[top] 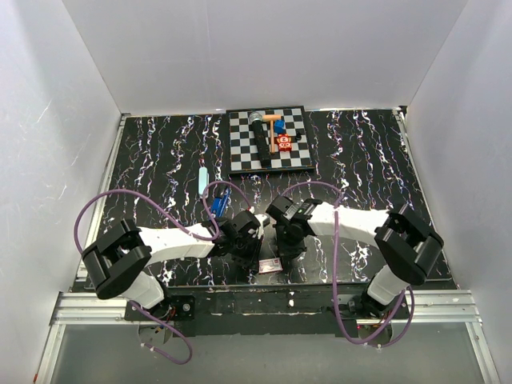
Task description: Unload the staples from the stapler
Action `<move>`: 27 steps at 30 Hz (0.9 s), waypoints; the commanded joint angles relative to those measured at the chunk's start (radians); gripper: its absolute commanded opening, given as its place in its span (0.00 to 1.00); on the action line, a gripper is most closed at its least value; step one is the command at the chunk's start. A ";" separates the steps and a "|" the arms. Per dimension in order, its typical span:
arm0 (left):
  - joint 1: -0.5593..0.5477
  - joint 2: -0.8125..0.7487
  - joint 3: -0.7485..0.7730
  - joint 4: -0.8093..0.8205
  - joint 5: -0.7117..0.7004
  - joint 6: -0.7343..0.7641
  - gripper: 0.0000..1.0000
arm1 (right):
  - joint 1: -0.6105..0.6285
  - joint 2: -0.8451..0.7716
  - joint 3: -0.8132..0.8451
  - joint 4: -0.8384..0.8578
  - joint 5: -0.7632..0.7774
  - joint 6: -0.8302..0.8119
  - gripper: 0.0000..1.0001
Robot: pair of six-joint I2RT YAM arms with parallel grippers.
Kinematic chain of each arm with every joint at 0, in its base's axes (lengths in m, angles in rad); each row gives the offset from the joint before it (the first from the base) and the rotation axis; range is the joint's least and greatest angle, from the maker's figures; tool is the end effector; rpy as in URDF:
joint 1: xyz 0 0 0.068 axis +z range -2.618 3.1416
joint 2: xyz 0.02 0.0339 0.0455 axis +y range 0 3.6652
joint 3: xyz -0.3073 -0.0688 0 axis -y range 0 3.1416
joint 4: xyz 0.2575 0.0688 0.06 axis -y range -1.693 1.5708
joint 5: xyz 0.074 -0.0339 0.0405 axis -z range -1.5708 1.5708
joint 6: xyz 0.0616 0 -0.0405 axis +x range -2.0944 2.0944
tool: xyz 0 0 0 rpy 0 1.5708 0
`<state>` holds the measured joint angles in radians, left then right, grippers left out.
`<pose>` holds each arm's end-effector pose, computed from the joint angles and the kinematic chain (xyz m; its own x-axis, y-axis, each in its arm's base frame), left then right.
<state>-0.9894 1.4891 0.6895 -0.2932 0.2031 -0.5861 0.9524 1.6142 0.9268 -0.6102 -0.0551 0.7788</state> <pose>0.1430 -0.2402 0.1577 -0.8872 0.3636 -0.2842 0.4546 0.7940 -0.4036 0.1752 0.2521 0.1730 -0.9748 -0.1603 -0.1548 -0.1931 0.9545 0.2273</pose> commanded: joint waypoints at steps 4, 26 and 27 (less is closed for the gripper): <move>-0.003 -0.052 0.008 -0.098 -0.139 0.026 0.00 | -0.024 -0.088 0.026 -0.068 0.118 -0.010 0.02; -0.003 -0.478 0.182 -0.353 -0.531 0.104 0.63 | -0.064 -0.287 0.109 -0.190 0.356 -0.111 0.50; -0.003 -0.489 0.192 -0.360 -0.547 0.112 0.66 | -0.063 -0.298 0.115 -0.195 0.371 -0.115 0.54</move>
<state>-0.9916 1.0447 0.8318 -0.5968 -0.2268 -0.5159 0.8955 1.3666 0.9932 -0.7578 0.2390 0.6983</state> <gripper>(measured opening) 0.617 0.486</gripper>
